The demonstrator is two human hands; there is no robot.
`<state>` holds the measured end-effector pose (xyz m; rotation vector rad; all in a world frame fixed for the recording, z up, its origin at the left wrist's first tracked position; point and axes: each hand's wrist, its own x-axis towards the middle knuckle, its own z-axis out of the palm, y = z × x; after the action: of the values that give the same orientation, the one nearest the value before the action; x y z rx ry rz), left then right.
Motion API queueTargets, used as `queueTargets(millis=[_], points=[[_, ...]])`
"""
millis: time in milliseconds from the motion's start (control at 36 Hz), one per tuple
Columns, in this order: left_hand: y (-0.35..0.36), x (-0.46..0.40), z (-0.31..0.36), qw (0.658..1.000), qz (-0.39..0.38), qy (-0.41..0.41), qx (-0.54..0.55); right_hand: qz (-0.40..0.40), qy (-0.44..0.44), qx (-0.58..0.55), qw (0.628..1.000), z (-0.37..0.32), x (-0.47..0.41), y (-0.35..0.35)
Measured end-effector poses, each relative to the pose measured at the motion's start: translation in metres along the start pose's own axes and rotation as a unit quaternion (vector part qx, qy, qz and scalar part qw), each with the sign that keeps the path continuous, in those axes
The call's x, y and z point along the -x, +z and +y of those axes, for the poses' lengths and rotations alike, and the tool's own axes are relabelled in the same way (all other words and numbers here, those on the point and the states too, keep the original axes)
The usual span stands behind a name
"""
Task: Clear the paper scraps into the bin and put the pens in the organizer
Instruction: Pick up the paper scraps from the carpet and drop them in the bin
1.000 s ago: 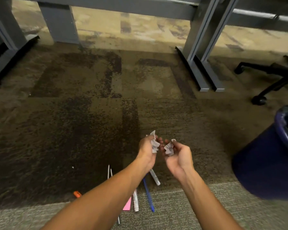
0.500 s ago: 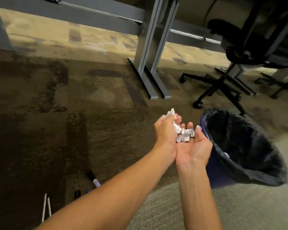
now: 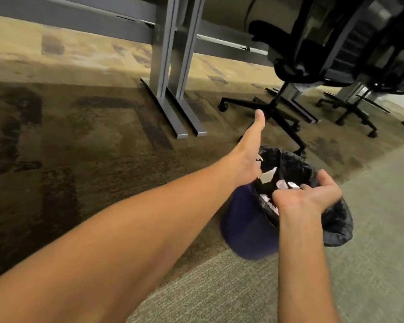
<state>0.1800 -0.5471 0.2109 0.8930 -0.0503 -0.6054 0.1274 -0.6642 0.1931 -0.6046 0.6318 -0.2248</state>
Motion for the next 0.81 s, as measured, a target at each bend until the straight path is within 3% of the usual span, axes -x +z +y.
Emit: queueTargets(millis=[222, 333, 445, 639, 806], points=[[-0.023, 0.01, 0.0, 1.0, 0.022, -0.005, 0.003, 0.017, -0.111, -0.077, 0.991, 0.027, 0.016, 0.009], [-0.051, 0.03, 0.012, 0.998, 0.03, 0.005, -0.054, -0.051, -0.134, -0.033, 0.989, 0.043, 0.03, 0.01], [-0.094, 0.057, 0.033, 0.99, 0.107, 0.026, -0.085, -0.139, -0.146, 0.021, 0.979, 0.066, 0.042, 0.016], [-0.159, 0.117, 0.061, 0.968, 0.236, 0.069, -0.049, -0.254, -0.053, 0.18, 0.949, 0.142, 0.06, 0.03], [-0.22, 0.177, 0.058, 0.951, 0.299, 0.075, -0.03, -0.323, 0.03, 0.335, 0.884, 0.209, 0.066, 0.029]])
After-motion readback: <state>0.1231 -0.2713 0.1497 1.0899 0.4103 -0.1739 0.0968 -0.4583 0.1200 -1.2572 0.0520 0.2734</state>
